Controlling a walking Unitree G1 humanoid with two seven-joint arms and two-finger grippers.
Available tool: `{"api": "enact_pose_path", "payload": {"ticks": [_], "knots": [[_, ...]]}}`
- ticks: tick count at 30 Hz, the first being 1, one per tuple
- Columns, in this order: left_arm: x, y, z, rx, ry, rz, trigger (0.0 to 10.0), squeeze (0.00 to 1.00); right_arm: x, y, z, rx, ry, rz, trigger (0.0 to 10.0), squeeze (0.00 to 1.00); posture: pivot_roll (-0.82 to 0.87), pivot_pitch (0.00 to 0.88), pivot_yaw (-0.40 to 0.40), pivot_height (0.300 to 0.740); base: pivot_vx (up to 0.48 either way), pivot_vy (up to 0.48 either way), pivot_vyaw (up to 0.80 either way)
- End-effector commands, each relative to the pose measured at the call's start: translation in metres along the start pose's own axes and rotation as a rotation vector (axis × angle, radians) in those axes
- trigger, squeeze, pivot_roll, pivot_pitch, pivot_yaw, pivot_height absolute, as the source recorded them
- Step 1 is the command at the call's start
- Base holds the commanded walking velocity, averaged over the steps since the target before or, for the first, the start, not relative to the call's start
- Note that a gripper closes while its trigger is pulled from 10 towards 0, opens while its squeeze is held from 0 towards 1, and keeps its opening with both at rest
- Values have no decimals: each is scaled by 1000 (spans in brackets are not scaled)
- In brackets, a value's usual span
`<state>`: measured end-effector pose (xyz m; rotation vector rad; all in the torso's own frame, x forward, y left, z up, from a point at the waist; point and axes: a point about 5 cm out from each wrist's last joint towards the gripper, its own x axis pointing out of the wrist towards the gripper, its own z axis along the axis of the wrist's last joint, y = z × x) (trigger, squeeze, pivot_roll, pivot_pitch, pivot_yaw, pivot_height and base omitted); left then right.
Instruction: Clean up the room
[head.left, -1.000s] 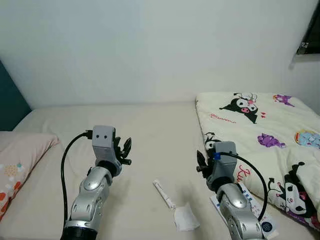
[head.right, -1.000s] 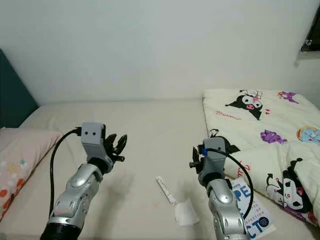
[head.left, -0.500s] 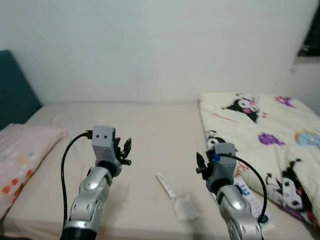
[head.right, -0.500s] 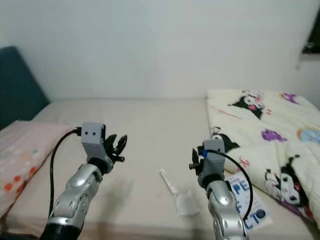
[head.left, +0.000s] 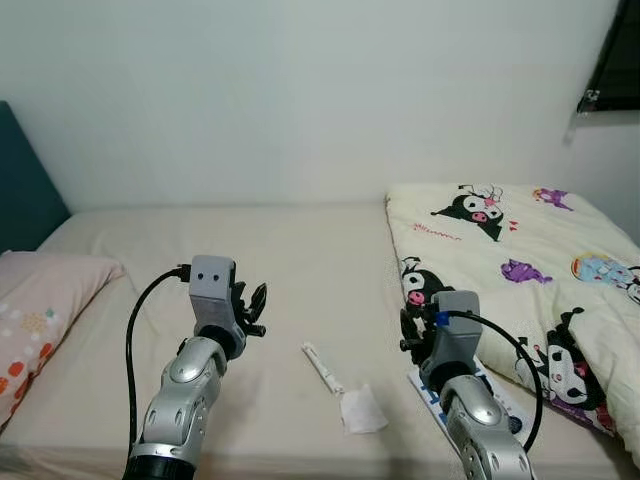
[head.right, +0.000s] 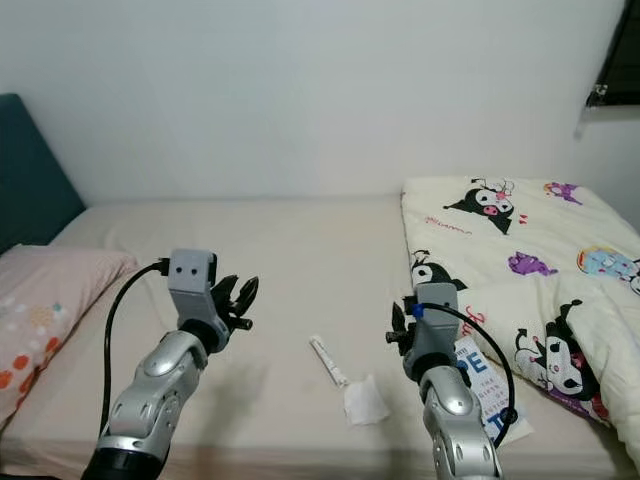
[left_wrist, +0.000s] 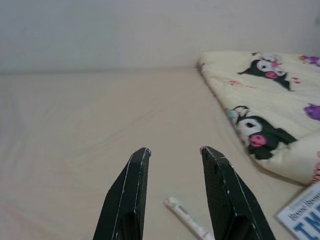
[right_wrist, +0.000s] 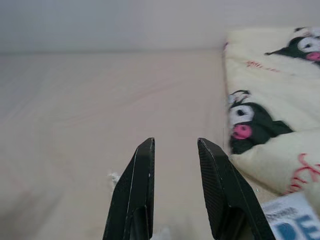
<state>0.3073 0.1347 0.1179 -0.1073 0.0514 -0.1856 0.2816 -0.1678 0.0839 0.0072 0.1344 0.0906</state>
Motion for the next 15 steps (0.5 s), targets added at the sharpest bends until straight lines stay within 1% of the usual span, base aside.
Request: {"api": "enact_pose_path", "payload": {"ticks": [1,4,12,13,15], "knots": [[1,5,-2,25,30,11,10000,0,1,3,0,8,7,7,10000,0,11,19,60,740,0,0,0],[3,6,-3,33,44,27,10000,0,2,2,2,9,3,0,10000,0,10,23,59,740,0,0,0],[3,7,-3,42,34,52,10000,0,2,-2,8,14,-29,-19,10000,0,9,39,47,705,0,0,0],[3,8,-4,46,37,52,10000,0,2,-4,9,13,-34,-26,10000,0,8,45,44,695,0,0,0],[3,8,-4,46,37,52,10000,0,2,-4,9,13,-34,-26,10000,0,8,45,44,695,0,0,0]]}}
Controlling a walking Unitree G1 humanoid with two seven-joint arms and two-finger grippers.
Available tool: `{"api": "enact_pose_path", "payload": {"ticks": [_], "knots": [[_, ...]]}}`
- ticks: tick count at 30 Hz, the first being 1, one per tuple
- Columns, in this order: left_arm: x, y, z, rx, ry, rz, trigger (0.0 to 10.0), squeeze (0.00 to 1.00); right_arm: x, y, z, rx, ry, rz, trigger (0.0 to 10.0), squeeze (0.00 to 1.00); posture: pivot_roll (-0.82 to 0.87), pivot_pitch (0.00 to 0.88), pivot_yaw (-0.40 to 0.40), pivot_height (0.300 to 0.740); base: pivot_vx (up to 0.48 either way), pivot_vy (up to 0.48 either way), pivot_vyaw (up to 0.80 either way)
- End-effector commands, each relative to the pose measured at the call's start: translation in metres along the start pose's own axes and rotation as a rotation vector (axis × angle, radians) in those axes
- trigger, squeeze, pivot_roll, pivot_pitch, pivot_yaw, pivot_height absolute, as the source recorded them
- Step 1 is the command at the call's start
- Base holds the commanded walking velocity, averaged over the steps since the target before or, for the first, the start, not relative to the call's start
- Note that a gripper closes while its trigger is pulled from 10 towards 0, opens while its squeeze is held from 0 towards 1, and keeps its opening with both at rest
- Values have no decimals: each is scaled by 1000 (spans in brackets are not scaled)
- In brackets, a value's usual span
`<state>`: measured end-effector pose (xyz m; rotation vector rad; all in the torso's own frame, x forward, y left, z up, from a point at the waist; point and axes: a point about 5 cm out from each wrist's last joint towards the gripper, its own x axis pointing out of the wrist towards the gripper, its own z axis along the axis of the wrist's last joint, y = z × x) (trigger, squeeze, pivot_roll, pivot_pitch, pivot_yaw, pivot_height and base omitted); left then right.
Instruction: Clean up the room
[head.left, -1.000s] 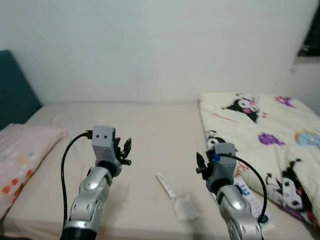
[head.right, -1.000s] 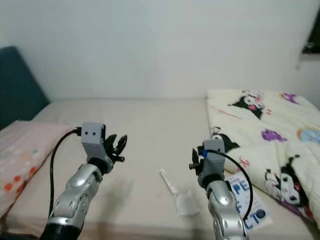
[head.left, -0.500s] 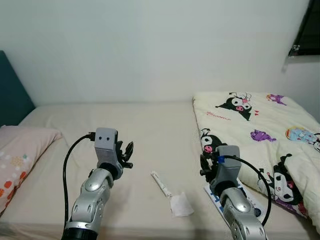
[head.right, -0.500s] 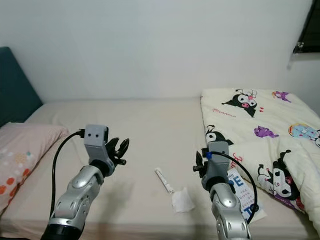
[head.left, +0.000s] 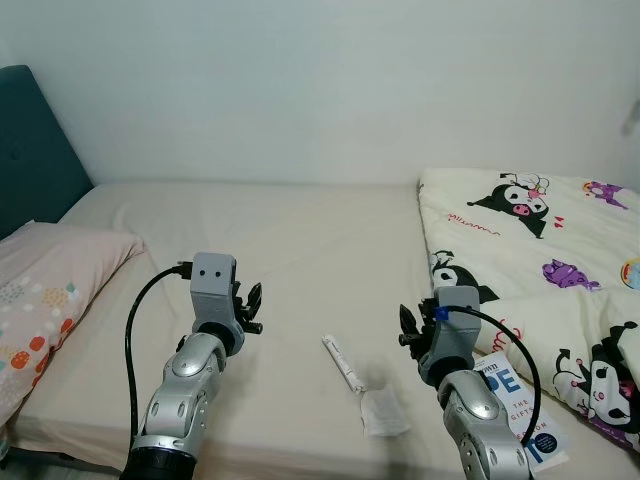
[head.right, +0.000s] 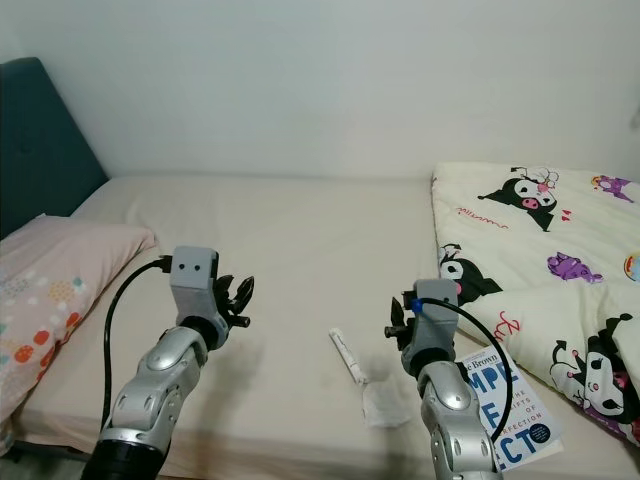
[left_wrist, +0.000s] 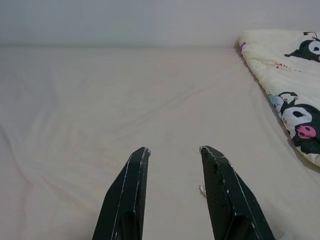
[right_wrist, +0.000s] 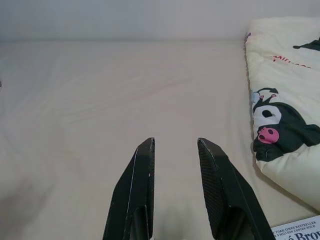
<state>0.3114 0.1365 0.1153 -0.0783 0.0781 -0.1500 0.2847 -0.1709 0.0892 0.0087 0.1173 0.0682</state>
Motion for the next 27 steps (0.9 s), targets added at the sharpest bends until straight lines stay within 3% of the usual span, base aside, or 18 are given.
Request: {"api": "enact_pose_path", "payload": {"ticks": [1,13,27], "knots": [[-1,6,-3,22,14,14,10000,0,0,0,3,10,-16,-5,10000,0,8,48,43,690,0,0,0],[-4,11,-4,36,20,22,10000,0,4,5,1,-20,5,30,10000,0,20,108,8,645,0,0,0],[-6,9,-5,57,25,5,10000,0,4,9,0,-11,11,43,10000,0,31,118,19,610,0,0,0]]}}
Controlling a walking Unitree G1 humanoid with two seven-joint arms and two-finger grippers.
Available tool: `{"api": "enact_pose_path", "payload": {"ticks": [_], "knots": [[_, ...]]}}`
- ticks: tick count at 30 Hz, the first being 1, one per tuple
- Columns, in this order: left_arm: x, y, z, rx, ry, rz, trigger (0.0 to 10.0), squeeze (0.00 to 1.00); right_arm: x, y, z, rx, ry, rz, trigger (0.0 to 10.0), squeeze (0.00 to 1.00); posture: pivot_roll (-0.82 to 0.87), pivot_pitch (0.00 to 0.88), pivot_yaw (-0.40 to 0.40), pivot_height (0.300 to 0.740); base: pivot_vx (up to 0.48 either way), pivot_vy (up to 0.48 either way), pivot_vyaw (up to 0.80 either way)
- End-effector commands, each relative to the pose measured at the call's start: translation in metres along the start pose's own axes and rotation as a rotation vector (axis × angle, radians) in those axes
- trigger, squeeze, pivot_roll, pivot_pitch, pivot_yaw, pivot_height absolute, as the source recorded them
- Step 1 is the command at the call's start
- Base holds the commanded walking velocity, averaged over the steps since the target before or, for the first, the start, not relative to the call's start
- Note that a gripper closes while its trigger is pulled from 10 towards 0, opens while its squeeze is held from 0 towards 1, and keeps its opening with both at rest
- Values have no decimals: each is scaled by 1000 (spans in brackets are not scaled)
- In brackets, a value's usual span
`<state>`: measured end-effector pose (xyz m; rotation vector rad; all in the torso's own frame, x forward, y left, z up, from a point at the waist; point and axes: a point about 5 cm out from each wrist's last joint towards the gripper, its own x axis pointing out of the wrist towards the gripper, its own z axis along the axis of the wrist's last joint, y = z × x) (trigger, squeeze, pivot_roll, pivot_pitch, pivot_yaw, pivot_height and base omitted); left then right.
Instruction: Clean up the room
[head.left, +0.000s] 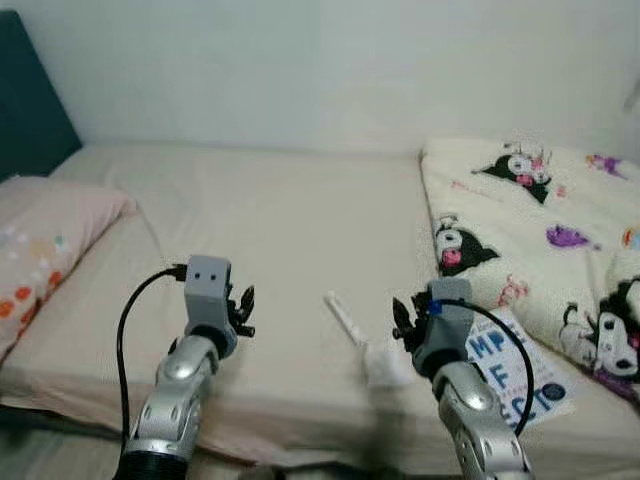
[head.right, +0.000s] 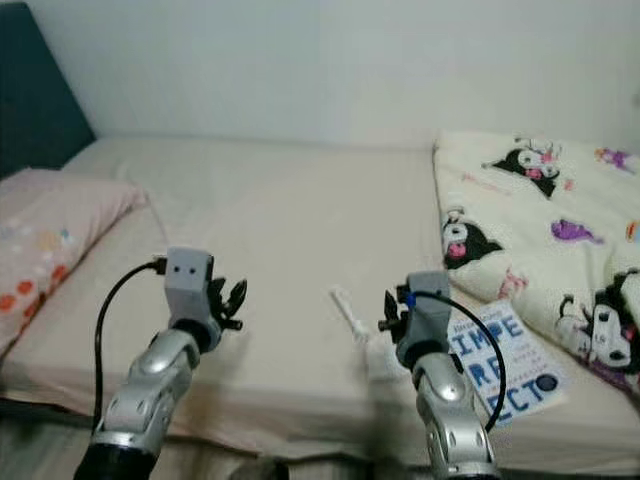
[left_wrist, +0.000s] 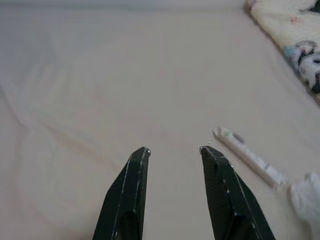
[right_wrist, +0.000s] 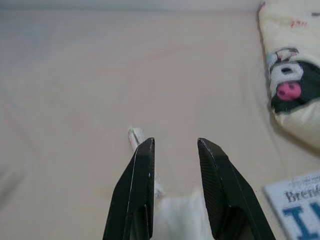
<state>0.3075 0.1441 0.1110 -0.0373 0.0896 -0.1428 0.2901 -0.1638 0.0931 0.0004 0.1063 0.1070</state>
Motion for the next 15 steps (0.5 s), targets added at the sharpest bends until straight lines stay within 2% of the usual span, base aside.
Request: {"api": "enact_pose_path", "payload": {"ticks": [1,11,15], "knots": [[0,-1,0,21,10,-23,10000,0,-2,2,-5,3,22,-2,10000,0,30,117,27,610,0,0,0],[2,-9,1,45,14,-91,10000,0,-7,-1,-8,15,27,-23,10000,0,25,116,37,610,0,0,0],[2,-10,1,55,15,-111,10000,0,-9,-1,-9,22,31,-26,10000,0,25,114,37,596,0,0,0]]}}
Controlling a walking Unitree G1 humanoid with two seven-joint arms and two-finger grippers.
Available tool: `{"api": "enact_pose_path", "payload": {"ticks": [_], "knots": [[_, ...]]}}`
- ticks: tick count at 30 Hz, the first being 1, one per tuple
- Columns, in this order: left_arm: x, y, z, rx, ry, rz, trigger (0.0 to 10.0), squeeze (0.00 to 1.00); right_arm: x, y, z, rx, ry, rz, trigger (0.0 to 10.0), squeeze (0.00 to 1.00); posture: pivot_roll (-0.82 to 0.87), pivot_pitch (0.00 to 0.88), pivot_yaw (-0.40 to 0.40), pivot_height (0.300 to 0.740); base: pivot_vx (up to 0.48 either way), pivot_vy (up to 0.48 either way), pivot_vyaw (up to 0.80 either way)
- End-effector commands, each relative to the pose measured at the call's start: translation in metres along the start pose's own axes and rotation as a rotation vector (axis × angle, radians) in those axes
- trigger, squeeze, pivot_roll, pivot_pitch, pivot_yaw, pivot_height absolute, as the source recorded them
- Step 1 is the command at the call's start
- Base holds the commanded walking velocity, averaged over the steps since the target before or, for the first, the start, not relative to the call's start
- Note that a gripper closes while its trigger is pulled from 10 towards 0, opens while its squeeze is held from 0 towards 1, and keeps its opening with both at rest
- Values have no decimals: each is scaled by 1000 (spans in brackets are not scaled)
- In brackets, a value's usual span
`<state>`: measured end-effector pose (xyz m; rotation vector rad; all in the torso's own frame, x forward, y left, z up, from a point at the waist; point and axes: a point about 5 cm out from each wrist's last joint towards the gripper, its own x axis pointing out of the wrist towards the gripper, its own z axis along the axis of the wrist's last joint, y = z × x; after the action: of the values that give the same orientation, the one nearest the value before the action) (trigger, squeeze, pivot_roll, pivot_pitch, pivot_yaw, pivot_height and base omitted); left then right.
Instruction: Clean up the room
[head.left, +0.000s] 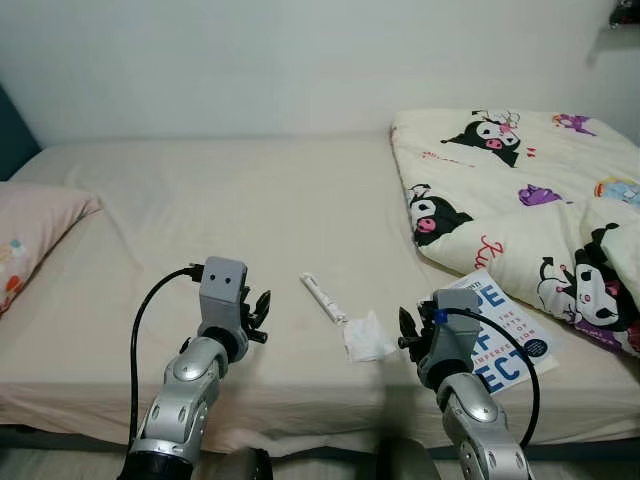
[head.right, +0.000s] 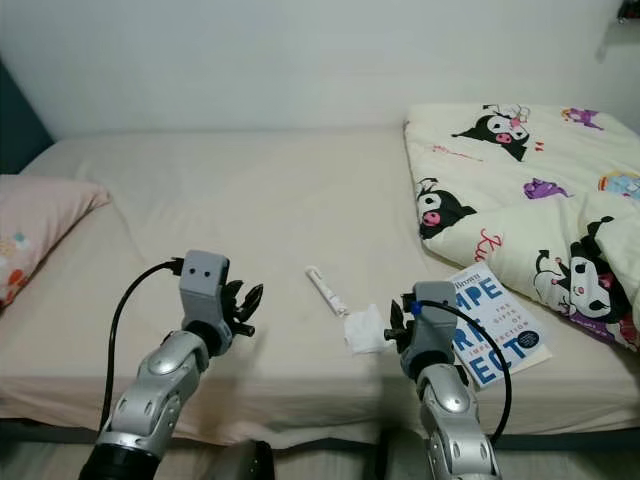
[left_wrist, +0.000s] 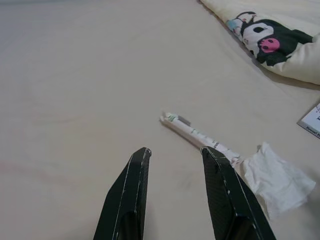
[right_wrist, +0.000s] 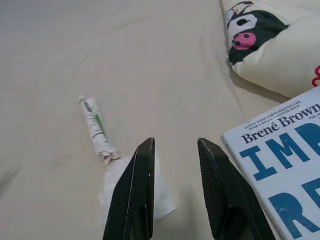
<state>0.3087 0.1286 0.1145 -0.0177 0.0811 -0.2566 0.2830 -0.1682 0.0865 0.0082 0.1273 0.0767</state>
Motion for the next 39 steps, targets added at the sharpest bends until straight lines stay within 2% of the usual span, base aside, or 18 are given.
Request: {"api": "enact_pose_path", "payload": {"ticks": [1,14,16,33,39], "knots": [[-2,4,-3,32,24,-5,10000,0,-2,3,-2,12,8,3,10000,0,26,113,37,596,0,0,0],[-5,10,-2,26,20,9,10000,0,1,7,0,19,6,11,10000,0,29,124,33,572,0,0,0],[-8,19,-2,31,18,40,10000,0,5,5,-2,-12,31,16,10000,0,35,132,25,557,0,0,0],[-14,23,-5,41,30,48,10000,0,7,6,-2,-8,26,26,10000,0,37,146,19,543,0,0,0],[-20,31,2,35,1,63,10000,0,20,8,2,10,8,50,10000,0,49,171,5,543,0,0,0]]}}
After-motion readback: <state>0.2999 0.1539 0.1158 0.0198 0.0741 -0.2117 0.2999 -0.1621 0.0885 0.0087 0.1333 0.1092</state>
